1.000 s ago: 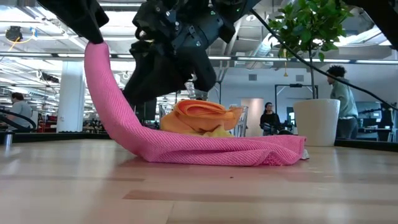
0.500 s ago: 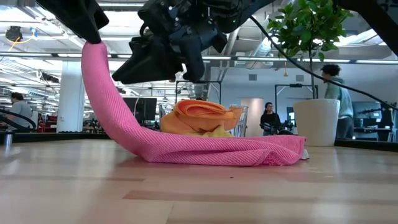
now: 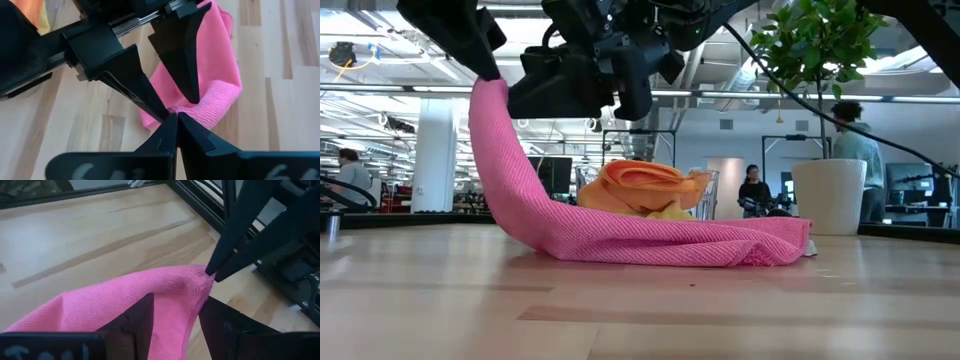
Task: Fold microfiber towels
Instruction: Fold the pink towel
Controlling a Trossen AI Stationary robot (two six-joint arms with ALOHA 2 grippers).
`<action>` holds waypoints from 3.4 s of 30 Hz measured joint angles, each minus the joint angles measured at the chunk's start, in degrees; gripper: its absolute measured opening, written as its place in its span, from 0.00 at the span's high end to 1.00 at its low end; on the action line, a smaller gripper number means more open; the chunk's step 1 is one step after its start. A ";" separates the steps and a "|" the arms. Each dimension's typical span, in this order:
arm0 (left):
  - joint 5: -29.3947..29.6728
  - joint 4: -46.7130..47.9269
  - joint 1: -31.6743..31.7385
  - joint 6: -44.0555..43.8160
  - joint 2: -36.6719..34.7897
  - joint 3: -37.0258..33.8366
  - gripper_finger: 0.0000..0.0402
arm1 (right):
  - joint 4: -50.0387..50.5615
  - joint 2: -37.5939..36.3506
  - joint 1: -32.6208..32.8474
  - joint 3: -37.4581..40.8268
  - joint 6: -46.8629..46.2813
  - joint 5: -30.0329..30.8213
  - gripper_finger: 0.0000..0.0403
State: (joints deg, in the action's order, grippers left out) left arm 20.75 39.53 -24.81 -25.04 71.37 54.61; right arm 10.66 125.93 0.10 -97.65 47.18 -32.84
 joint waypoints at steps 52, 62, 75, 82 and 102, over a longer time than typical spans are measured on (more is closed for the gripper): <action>5.44 23.22 0.27 1.29 0.00 15.45 1.00 | 27.18 -0.11 -0.67 0.00 2.62 7.82 0.57; 5.42 23.17 0.27 1.29 0.02 15.45 1.00 | 30.88 -0.92 -0.99 -0.03 -0.76 13.36 0.62; 5.12 23.12 0.25 1.27 0.02 15.45 1.00 | 35.30 -3.37 -1.26 0.02 -5.14 16.54 0.70; 4.88 23.19 0.25 1.27 -0.04 15.44 1.00 | 38.74 -3.54 -1.81 0.04 -7.84 20.52 0.70; 4.41 22.73 0.25 0.23 -0.04 15.43 1.00 | 38.23 -3.48 -0.83 0.04 -13.81 26.98 0.97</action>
State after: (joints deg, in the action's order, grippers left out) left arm 25.16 62.26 -24.56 -24.81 71.33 70.04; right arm 48.88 122.45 -0.73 -97.60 33.36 -5.86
